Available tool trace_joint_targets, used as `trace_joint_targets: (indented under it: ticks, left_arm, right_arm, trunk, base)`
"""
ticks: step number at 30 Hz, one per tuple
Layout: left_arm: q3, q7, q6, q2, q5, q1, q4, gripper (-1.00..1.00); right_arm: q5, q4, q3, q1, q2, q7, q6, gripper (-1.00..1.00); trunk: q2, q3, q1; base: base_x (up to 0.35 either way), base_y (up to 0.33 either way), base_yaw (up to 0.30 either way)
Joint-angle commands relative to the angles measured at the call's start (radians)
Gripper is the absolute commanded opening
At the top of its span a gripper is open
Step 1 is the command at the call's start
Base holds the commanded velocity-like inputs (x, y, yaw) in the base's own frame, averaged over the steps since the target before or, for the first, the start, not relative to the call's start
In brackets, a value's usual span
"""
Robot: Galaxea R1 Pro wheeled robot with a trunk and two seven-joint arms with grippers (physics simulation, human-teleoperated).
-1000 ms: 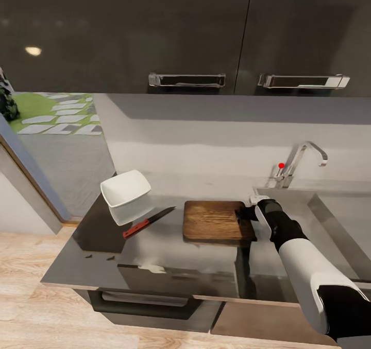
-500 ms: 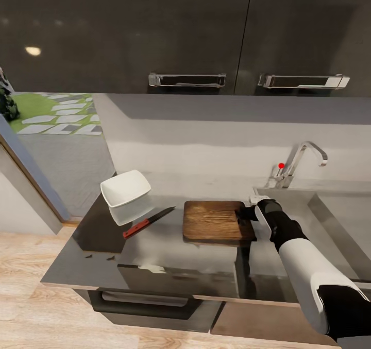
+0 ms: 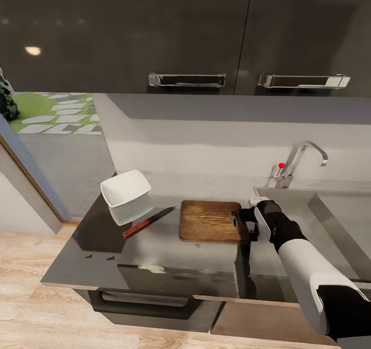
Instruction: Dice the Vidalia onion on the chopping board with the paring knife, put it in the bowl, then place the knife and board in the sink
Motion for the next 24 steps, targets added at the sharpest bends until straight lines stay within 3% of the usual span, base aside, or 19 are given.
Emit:
trace_joint_targets:
  ticks: [1, 19, 24]
  left_arm:
    - [0.0, 0.0, -0.002, 0.0, 0.0, 0.0, -0.001, 1.0]
    - [0.0, 0.0, -0.002, 0.0, 0.0, 0.0, -0.001, 1.0]
    - [0.0, 0.0, -0.002, 0.0, 0.0, 0.0, -0.001, 1.0]
  right_arm:
    - [-0.001, -0.001, 0.001, -0.001, 0.0, -0.001, 0.005, 1.0]
    - [0.0, -0.019, -0.005, -0.001, -0.002, 0.01, 0.01, 1.0]
    - [0.0, -0.166, -0.004, -0.001, -0.001, 0.014, 0.087, 1.0]
  trunk:
    - [-0.002, -0.002, 0.001]
    - [-0.002, -0.002, 0.001]
    - [-0.002, -0.002, 0.001]
  base:
    - [0.0, 0.0, 0.0]
    - [0.0, 0.0, 0.0]
    - [0.0, 0.0, 0.0]
